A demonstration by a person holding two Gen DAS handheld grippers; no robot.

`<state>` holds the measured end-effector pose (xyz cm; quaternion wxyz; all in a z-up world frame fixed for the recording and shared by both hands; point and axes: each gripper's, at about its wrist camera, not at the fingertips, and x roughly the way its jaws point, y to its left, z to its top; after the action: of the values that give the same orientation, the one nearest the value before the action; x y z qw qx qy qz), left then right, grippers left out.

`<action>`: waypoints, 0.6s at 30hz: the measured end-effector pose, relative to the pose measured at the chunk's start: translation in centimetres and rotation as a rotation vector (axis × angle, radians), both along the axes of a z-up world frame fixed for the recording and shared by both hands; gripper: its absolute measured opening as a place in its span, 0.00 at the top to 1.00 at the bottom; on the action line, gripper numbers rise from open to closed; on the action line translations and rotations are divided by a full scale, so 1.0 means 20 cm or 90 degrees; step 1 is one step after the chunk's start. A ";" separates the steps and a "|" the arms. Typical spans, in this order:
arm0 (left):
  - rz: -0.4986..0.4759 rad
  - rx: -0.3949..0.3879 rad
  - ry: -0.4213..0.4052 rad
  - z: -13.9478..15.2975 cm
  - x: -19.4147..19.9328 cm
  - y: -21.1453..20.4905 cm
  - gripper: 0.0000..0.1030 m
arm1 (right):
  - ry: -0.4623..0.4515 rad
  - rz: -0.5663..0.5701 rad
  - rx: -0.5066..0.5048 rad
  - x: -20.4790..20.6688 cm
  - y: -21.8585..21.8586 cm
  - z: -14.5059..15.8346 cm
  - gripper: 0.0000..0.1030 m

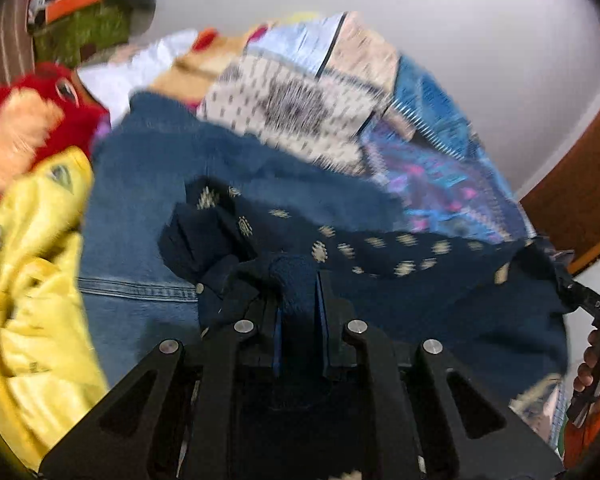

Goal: Fold large clothes

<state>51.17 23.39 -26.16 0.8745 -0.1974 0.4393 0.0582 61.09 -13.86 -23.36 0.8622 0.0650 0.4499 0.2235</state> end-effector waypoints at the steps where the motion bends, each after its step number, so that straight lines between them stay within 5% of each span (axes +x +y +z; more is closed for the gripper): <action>1: 0.001 -0.006 0.006 -0.04 0.02 0.01 0.84 | -0.001 -0.005 0.011 0.03 -0.02 -0.02 0.87; 6: -0.004 -0.009 0.008 -0.05 0.04 0.03 0.78 | -0.017 -0.010 0.025 0.09 -0.09 0.04 0.86; 10: -0.047 0.005 0.027 0.08 0.05 0.03 0.72 | -0.093 -0.008 -0.034 0.01 -0.07 0.21 0.86; 13: -0.059 0.031 0.038 0.18 0.04 0.03 0.56 | -0.140 -0.018 -0.080 -0.05 -0.04 0.32 0.86; 15: -0.022 0.112 0.039 0.26 0.03 0.04 0.28 | -0.157 -0.029 -0.107 -0.08 -0.02 0.38 0.86; 18: 0.018 0.177 -0.001 0.39 -0.04 0.08 0.16 | -0.160 -0.032 -0.114 -0.10 -0.01 0.44 0.86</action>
<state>50.40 24.96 -18.36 0.8928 -0.0800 0.4237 0.1305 59.03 -13.98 -14.51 0.9194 -0.0293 0.3549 0.1671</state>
